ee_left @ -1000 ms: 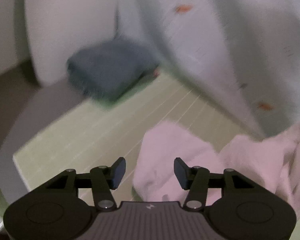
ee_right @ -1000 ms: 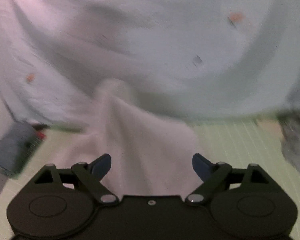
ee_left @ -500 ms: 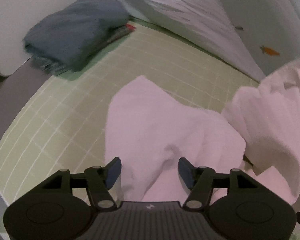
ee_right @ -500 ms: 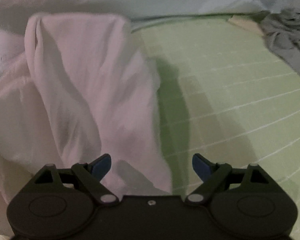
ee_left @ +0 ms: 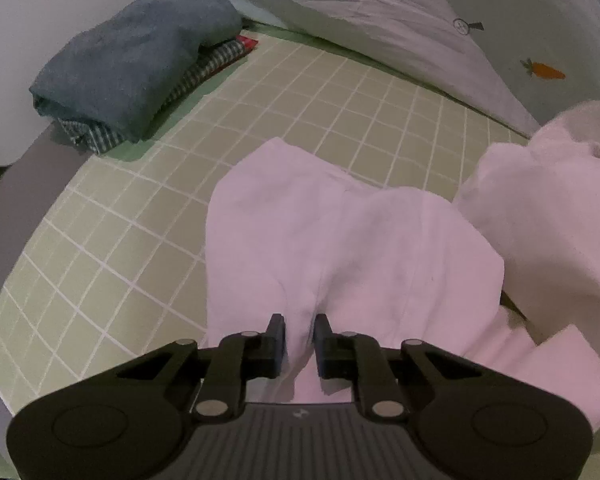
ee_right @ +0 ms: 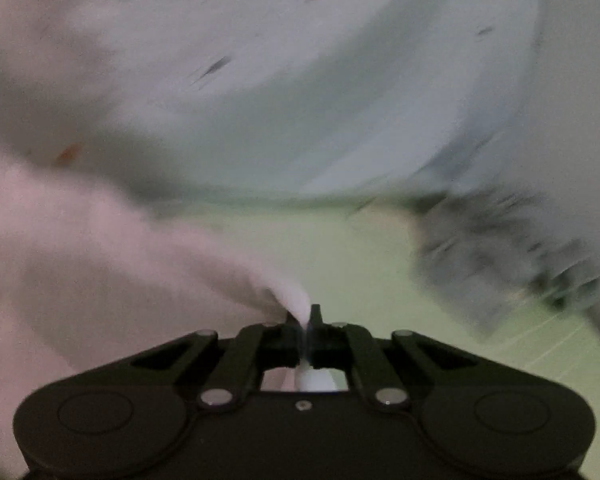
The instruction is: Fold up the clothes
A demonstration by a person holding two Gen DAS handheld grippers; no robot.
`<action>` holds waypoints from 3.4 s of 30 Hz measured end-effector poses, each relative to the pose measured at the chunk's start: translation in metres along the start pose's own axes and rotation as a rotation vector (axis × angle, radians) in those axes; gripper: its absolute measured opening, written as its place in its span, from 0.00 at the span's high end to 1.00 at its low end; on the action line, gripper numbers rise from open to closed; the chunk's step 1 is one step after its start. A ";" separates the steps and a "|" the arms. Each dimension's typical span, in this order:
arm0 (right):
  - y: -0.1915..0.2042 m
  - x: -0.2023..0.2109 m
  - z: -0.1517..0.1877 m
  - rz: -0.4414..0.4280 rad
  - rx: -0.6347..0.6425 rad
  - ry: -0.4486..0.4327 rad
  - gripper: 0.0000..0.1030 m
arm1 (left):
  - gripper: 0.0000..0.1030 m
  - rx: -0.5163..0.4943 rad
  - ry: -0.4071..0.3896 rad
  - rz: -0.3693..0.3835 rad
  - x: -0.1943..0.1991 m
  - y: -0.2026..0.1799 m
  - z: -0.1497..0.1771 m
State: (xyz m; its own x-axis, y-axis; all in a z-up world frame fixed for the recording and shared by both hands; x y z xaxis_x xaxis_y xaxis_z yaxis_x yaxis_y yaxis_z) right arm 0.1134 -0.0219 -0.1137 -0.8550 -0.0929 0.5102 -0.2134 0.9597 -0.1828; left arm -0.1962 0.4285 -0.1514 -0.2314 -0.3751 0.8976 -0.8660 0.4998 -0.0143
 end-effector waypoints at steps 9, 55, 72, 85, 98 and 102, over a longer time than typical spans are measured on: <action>-0.068 -0.013 -0.008 0.233 -0.058 0.003 0.95 | 0.83 0.020 -0.009 -0.005 0.012 -0.003 0.009; -0.127 -0.013 -0.083 0.266 -0.196 -0.112 0.88 | 0.69 0.031 0.064 0.025 0.004 -0.043 0.030; -0.078 0.004 -0.033 0.092 -0.117 0.052 0.04 | 0.39 -0.025 -0.017 0.010 0.034 -0.066 0.046; 0.021 0.031 0.045 -0.334 -0.291 0.355 0.04 | 0.34 -0.060 0.037 0.084 0.019 -0.063 0.053; 0.096 0.020 0.088 -0.640 -0.495 0.602 0.82 | 0.99 -0.021 0.040 0.193 0.010 -0.048 0.061; 0.080 0.048 0.072 -0.664 -0.490 0.465 0.97 | 0.99 0.064 0.009 0.240 0.032 -0.027 0.066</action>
State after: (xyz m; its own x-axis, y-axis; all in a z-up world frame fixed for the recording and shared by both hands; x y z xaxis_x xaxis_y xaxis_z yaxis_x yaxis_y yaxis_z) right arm 0.0217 0.0310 -0.1644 -0.3336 -0.6462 0.6864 -0.2754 0.7632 0.5846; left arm -0.2097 0.3519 -0.1518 -0.4301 -0.2447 0.8690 -0.8130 0.5235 -0.2550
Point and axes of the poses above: each gripper's, at about its wrist camera, not at the fingertips, and x roughly against the way its jaws point, y to its left, z to its underside, the point moved 2 cm from there along -x, roughly the way its jaws point, and after that the axes turned 1 degree about z, right-handed, at the moved point
